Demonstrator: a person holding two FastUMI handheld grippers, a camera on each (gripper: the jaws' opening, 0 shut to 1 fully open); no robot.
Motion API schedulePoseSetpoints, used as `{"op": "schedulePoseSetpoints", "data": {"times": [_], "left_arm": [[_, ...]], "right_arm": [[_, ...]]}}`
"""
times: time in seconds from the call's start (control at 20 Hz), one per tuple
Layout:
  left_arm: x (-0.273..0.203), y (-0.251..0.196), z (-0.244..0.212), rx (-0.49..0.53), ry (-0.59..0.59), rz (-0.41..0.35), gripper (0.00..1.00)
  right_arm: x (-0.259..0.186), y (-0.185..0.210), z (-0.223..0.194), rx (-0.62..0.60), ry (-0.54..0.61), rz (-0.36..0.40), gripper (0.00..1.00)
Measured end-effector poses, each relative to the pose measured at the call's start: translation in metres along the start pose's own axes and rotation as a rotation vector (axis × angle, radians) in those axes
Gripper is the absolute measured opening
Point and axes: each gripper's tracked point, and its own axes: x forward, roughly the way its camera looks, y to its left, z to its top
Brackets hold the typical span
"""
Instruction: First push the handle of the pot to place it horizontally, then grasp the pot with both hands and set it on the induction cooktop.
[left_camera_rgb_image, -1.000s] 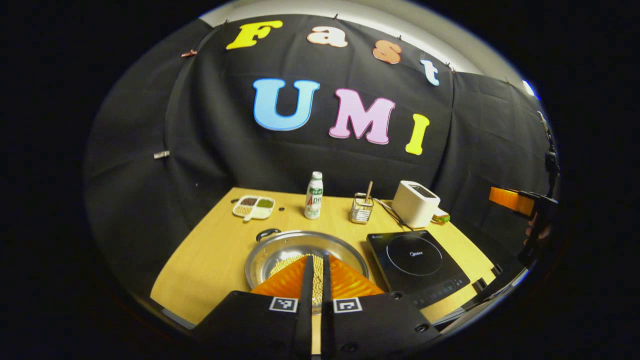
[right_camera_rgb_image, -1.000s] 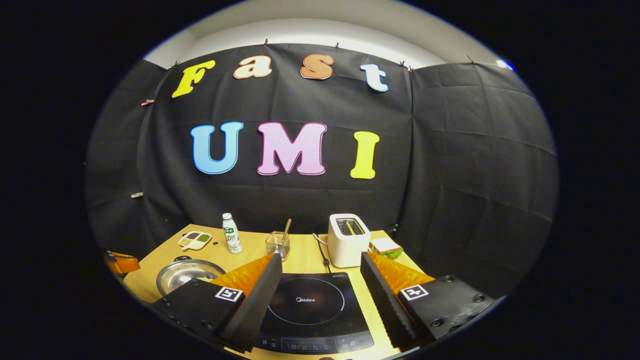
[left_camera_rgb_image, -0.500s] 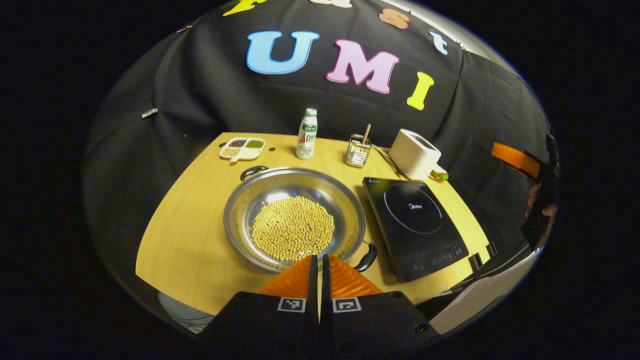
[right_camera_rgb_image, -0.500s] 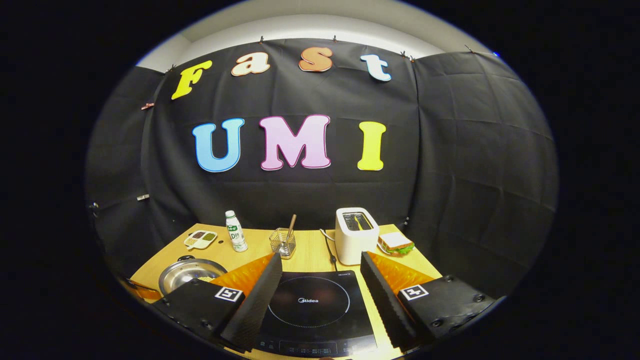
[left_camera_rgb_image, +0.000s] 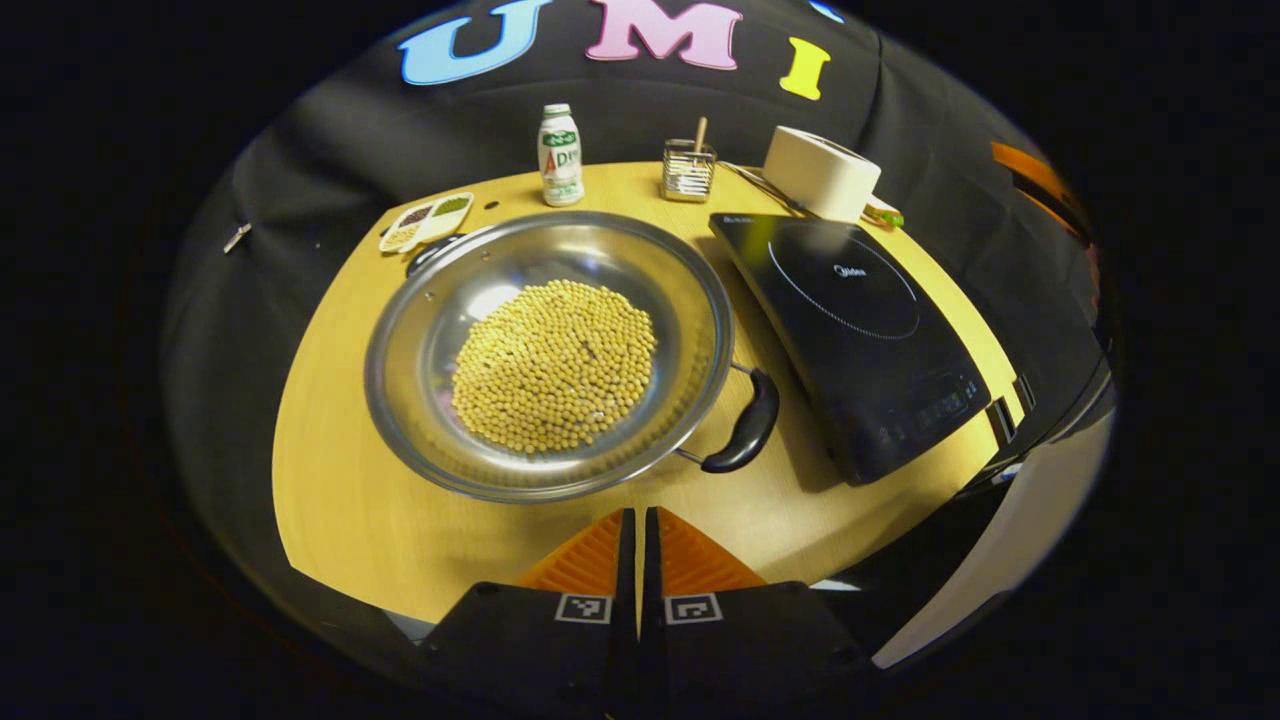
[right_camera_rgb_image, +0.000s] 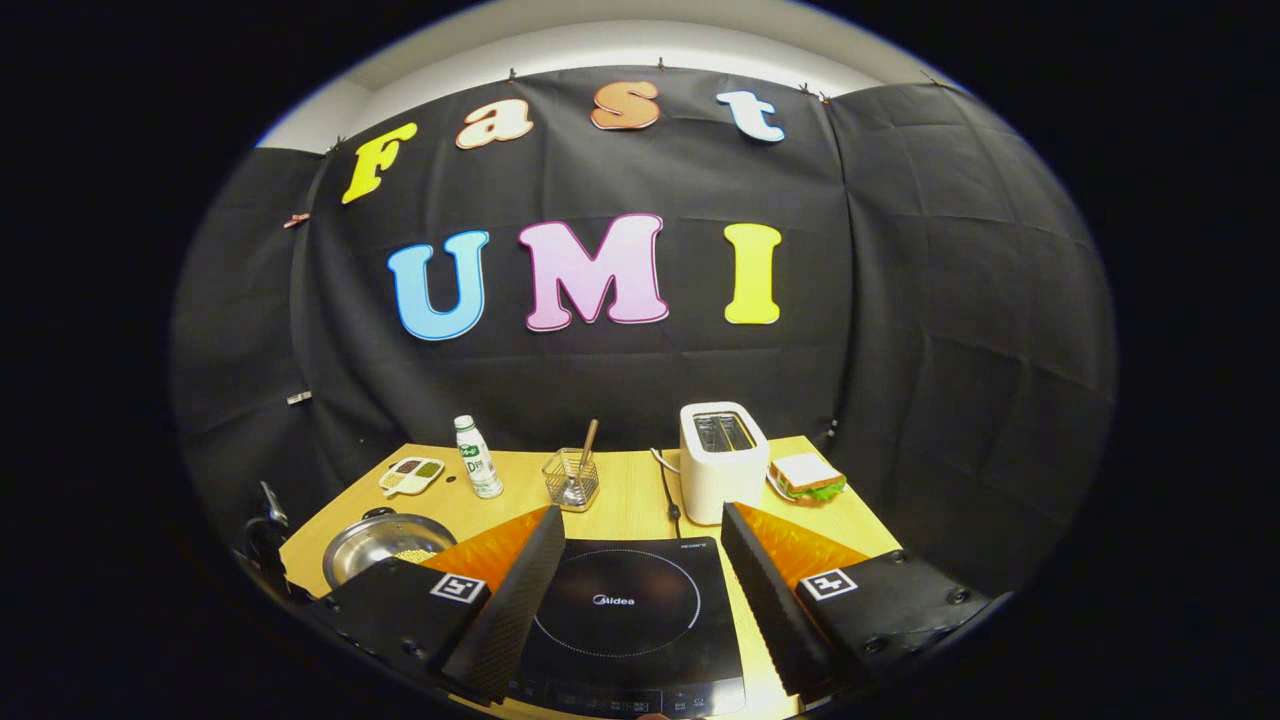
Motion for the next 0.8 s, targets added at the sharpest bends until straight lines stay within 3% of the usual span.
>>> {"op": "schedulePoseSetpoints", "data": {"times": [0.5, 0.8], "left_arm": [[0.041, -0.031, 0.015, 0.152, 0.103, -0.001, 0.05], [0.054, -0.046, 0.036, 0.148, 0.099, -0.013, 0.05]], "right_arm": [[-0.001, -0.050, -0.007, 0.011, -0.006, -0.062, 0.98], [-0.003, -0.072, -0.008, 0.035, -0.010, -0.095, 0.98]]}}
